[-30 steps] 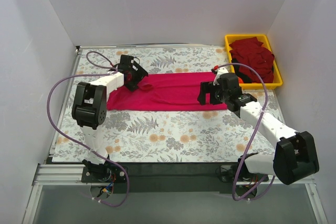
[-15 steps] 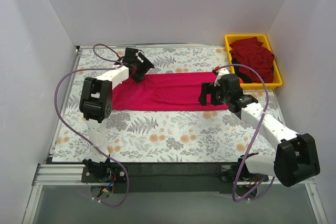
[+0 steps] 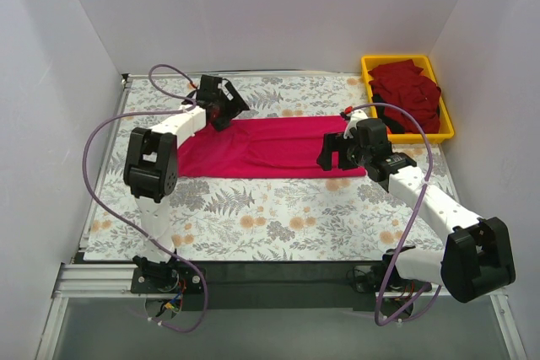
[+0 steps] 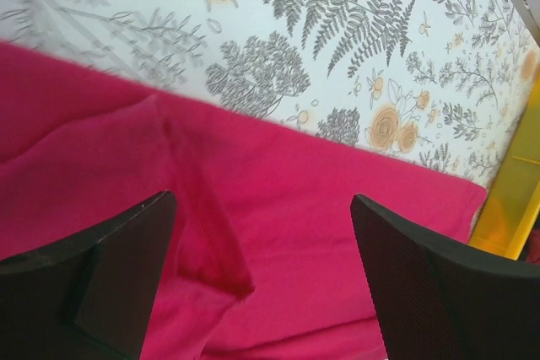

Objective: Fold and stack the t-shirts
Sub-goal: Fold the tshirt

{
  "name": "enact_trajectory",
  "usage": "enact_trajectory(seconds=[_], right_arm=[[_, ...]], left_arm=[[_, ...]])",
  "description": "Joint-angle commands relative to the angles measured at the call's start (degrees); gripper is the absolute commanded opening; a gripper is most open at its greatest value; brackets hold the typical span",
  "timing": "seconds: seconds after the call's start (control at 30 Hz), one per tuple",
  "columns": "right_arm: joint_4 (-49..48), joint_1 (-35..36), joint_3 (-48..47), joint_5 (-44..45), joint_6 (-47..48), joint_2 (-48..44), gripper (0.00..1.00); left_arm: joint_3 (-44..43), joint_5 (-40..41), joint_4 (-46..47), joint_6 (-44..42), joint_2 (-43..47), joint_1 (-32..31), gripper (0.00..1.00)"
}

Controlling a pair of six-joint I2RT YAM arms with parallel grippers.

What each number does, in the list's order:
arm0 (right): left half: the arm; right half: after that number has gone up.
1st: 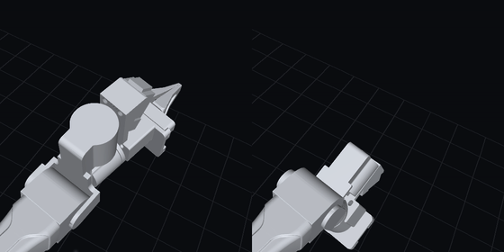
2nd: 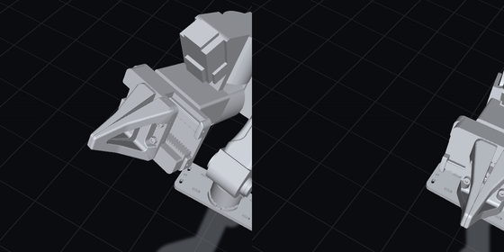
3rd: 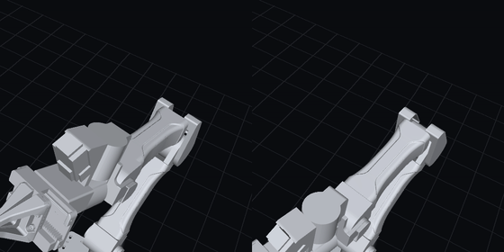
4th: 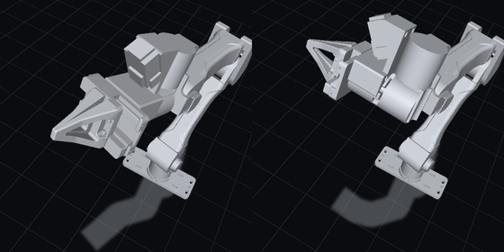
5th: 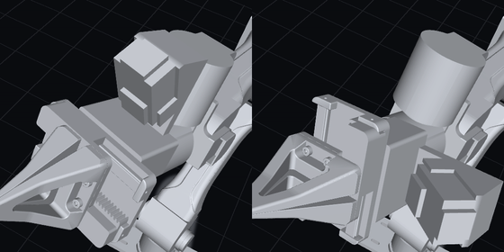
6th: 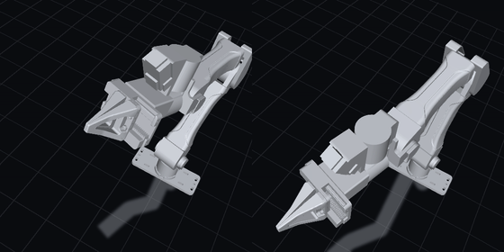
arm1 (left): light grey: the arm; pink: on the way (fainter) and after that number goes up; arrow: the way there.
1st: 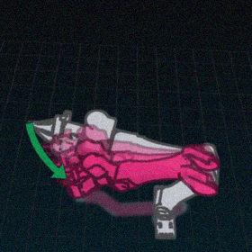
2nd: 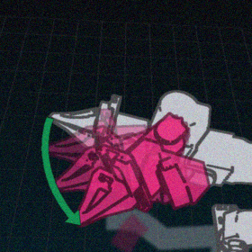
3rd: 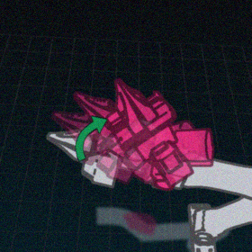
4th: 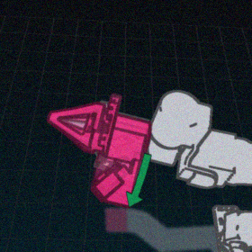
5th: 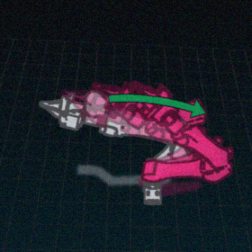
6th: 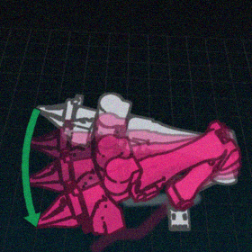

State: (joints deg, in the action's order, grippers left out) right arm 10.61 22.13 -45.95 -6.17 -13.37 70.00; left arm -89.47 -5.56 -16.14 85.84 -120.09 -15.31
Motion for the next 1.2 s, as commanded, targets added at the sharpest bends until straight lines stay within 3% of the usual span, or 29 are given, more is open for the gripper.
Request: enact_trajectory(seconds=[0.0, 0.3, 0.77, 1.0, 1.17], right_arm=[[-0.5, -0.16, -1.07, -1.3, -0.26, -1.35, 0.79], [-0.33, -0.16, -0.1, -1.73, -0.78, -2.58, 0.79], [2.22, -0.33, 1.39, 0.2, -0.61, -5.04, 0.79], [2.31, -0.33, 1.22, -0.15, -0.43, -4.34, 0.79], [2.48, -1.03, 0.69, 1.52, -0.7, -3.29, 0.77]], left_arm=[[5.16, 10.03, 0.58, -3.05, 13.36, -1.03, 0.79], [11.34, 17.24, -2.13, -8.14, 15.51, -8.41, 0.74], [5.01, 20.42, -3.11, -17.19, 3.82, -17.38, 0.62], [3.69, 23.75, -2.93, -22.38, 3.63, -21.87, 0.61], [4.39, 28.49, -3.89, -21.78, 9.87, -21.43, 0.67]])
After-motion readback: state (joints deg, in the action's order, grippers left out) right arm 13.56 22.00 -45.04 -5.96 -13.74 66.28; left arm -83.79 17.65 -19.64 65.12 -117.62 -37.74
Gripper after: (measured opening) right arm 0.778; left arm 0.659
